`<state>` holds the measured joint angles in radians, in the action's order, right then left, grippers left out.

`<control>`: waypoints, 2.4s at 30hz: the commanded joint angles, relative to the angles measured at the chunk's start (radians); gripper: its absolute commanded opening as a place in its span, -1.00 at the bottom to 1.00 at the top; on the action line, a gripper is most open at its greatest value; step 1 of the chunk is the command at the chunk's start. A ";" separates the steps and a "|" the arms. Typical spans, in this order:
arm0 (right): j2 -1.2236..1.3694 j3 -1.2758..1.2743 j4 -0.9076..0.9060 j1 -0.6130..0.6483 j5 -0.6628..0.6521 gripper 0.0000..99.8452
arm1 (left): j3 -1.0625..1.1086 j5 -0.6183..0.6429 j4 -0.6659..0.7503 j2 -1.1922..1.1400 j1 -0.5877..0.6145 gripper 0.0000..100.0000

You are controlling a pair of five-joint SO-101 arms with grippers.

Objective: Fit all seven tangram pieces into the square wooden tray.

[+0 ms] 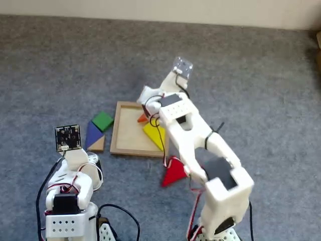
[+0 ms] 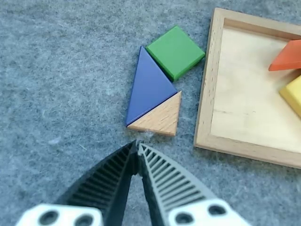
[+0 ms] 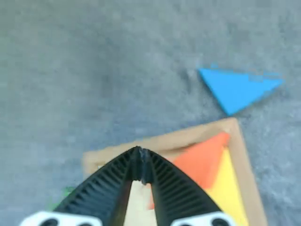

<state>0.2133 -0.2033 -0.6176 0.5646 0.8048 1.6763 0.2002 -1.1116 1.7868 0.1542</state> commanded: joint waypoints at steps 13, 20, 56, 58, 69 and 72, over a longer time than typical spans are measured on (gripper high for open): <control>0.061 -0.081 0.008 -0.015 -0.011 -0.98 | 0.021 -0.006 -0.003 0.002 0.015 -0.99; 0.139 -0.010 0.027 -0.012 -0.011 -0.98 | 0.021 -0.006 -0.003 0.002 0.015 -0.99; -0.096 -0.170 0.028 0.002 -0.011 -0.98 | 0.021 -0.006 -0.003 0.002 0.015 -0.99; -0.094 -0.170 0.030 0.013 -0.011 -0.98 | 0.021 -0.006 -0.003 0.002 0.015 -0.99; -0.131 -0.200 0.070 0.021 -0.012 -0.98 | 0.021 -0.006 -0.003 0.002 0.015 -0.99; -0.191 -0.200 0.070 0.016 -0.012 -0.98 | 0.021 -0.006 -0.003 0.002 0.015 -0.99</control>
<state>0.1320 -0.4104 -0.5669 0.5815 0.8048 1.6763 0.2002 -1.1116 1.7868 0.1542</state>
